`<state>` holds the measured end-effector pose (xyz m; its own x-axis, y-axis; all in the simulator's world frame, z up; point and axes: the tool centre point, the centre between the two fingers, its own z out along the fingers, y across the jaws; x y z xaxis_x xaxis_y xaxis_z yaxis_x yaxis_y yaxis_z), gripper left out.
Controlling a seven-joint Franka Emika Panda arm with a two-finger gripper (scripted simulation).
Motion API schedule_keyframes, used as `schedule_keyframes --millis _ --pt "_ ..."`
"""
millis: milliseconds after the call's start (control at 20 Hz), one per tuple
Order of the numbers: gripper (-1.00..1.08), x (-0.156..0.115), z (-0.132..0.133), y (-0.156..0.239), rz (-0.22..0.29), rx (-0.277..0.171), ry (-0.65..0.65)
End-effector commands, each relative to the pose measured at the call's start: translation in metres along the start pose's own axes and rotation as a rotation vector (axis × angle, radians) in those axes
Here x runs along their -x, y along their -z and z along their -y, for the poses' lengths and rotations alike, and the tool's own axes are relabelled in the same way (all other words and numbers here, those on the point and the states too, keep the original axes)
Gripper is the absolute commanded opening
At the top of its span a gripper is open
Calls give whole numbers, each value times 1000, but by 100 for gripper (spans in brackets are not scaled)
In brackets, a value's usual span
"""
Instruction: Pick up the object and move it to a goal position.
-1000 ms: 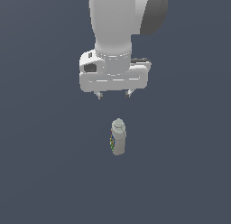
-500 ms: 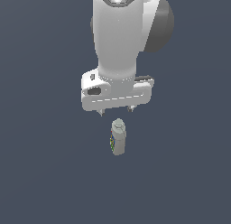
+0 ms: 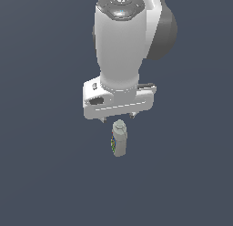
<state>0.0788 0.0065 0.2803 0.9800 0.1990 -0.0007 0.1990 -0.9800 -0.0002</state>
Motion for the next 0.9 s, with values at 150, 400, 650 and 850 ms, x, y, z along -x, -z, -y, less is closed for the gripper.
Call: schedule_keyframes --millis 150,400,650,850 --pt "100 0 0 -5 0 0 0" --pt "100 0 0 -28 -1 0 1" --pt "100 0 0 -47 -1 0 2" --pt "100 -1 0 -50 -1 0 2"
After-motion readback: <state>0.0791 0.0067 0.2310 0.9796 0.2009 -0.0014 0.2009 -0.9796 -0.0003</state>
